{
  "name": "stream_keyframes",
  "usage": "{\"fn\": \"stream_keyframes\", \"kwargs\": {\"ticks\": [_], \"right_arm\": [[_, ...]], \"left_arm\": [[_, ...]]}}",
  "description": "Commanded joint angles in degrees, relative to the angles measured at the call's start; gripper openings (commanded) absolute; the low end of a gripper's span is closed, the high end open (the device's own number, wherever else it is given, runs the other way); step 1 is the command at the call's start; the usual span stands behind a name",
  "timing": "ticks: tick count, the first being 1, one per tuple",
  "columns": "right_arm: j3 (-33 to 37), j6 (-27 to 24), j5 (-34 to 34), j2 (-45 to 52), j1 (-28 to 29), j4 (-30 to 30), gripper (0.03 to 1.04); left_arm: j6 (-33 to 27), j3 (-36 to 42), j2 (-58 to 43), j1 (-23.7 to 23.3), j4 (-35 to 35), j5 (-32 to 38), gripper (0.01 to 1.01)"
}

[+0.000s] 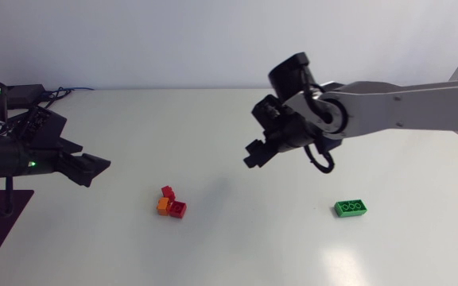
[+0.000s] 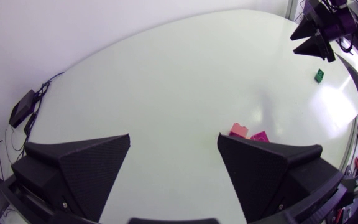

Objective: Sort duplo bricks by size, large to the right and small to the left

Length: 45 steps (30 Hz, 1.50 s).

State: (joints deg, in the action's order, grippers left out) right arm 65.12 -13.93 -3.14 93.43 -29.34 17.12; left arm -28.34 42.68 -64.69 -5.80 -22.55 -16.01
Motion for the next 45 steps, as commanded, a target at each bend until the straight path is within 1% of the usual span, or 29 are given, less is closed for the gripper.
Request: {"fn": "stream_keyframes", "kwargs": {"ticks": [1,6,10,14,17,23,24,35,40,43,45], "right_arm": [[-4.21,1.54,-0.73,-4.48,4.03,-2.18,0.70],[-11.86,1.72,-0.73,-11.51,13.61,-6.84,0.70],[-17.84,0.66,-0.82,-16.08,21.08,-11.06,0.71],[-23.29,-0.66,-0.73,-21.09,26.71,-14.40,0.71],[-27.24,-1.36,-0.64,-25.22,29.43,-16.33,0.72],[-33.13,-2.24,-0.91,-33.75,32.51,-18.27,0.73],[-34.10,-2.41,-0.91,-35.42,33.03,-18.44,0.74],[-42.71,-5.31,-0.64,-49.83,36.55,-19.76,0.74],[-46.14,-6.98,-0.64,-55.02,37.69,-20.55,0.84],[-48.51,-7.86,-0.64,-58.45,37.78,-20.90,0.85],[-49.92,-8.30,-0.73,-61.08,37.78,-21.26,0.87]], "left_arm": [[2.76,-1.37,0.96,0.27,1.28,0.63,0.979],[5.57,-2.51,3.16,0.88,2.86,2.39,0.979],[7.33,-4.36,5.27,1.41,5.32,4.76,0.979],[7.95,-6.03,6.24,1.41,6.99,5.73,0.979],[8.74,-7.34,7.03,1.14,9.19,6.52,0.979],[10.67,-9.98,10.28,0.79,12.09,7.05,0.979],[10.67,-10.51,11.07,0.79,12.44,7.31,0.979],[10.85,-18.07,21.36,1.32,15.95,9.42,0.979],[10.14,-21.58,27.33,3.43,16.48,11.62,0.979],[9.53,-23.60,31.29,4.57,17.10,13.99,0.979],[8.83,-24.75,33.66,4.66,17.10,14.25,0.979]]}}
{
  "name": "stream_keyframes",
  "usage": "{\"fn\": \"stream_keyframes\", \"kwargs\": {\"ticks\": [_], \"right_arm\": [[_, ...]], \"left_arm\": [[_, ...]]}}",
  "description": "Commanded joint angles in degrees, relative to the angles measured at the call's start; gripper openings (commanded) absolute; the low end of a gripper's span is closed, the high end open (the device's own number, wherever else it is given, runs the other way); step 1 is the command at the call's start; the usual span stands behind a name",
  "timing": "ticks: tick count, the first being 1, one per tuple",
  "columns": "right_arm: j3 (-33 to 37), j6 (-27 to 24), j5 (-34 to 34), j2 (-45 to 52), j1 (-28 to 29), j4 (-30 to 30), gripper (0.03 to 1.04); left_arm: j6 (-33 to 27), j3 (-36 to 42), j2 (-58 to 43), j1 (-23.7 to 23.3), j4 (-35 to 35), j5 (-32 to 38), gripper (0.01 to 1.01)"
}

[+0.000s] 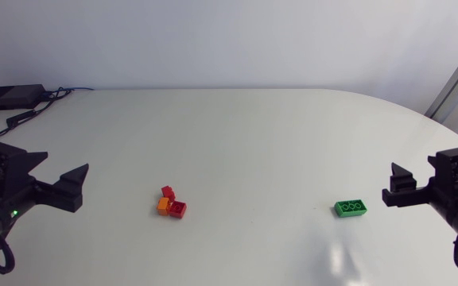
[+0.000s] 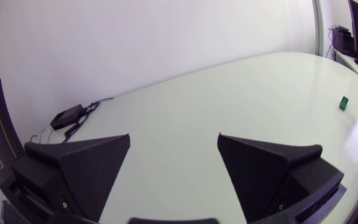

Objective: Sort duplo bricks by size, large to the right and small to the left

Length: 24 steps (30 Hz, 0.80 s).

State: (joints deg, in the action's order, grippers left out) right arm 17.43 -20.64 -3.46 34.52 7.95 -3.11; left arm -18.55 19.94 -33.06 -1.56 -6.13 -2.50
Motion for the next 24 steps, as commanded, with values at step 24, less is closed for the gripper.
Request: {"fn": "stream_keyframes", "kwargs": {"ticks": [24], "right_arm": [[-13.35,13.80,2.24,-25.91,-5.35,1.92,0.91]], "left_arm": [[12.55,-14.96,24.52,1.19,4.49,2.24,0.979]]}}
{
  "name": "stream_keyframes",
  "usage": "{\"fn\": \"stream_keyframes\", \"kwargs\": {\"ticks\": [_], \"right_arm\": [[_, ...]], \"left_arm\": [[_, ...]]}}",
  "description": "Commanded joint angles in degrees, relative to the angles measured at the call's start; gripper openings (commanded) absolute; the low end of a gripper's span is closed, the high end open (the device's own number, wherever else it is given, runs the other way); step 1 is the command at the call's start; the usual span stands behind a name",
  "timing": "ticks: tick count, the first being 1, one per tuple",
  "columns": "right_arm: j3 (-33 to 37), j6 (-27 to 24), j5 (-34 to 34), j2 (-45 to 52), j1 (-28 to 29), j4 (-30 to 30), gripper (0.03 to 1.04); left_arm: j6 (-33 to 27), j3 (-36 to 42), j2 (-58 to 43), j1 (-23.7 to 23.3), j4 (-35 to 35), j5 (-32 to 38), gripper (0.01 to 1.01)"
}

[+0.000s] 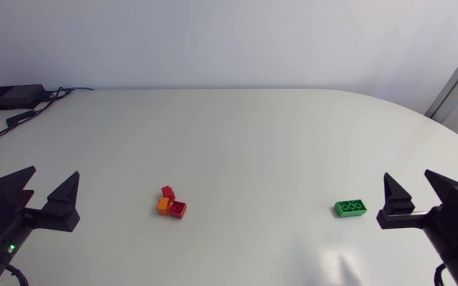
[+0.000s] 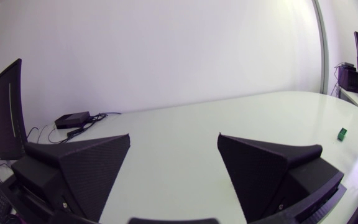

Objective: Sort duplo bricks by size, large to the right and small to the left

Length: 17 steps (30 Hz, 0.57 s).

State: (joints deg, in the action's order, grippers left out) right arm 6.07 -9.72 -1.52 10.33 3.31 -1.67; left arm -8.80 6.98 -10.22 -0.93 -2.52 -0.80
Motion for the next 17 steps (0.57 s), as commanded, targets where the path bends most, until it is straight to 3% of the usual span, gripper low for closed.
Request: {"fn": "stream_keyframes", "kwargs": {"ticks": [1,9,17], "right_arm": [[-2.43,3.62,0.43,-2.65,-1.00,0.61,0.92],[-6.04,9.67,1.51,-10.27,-3.29,1.66,0.99],[-6.07,9.72,1.52,-10.33,-3.31,1.67,1.00]], "left_arm": [[3.46,-2.54,2.61,0.60,1.06,0.56,0.979],[8.76,-6.95,10.16,0.93,2.51,0.80,0.979],[8.80,-6.98,10.22,0.93,2.52,0.80,0.979]]}}
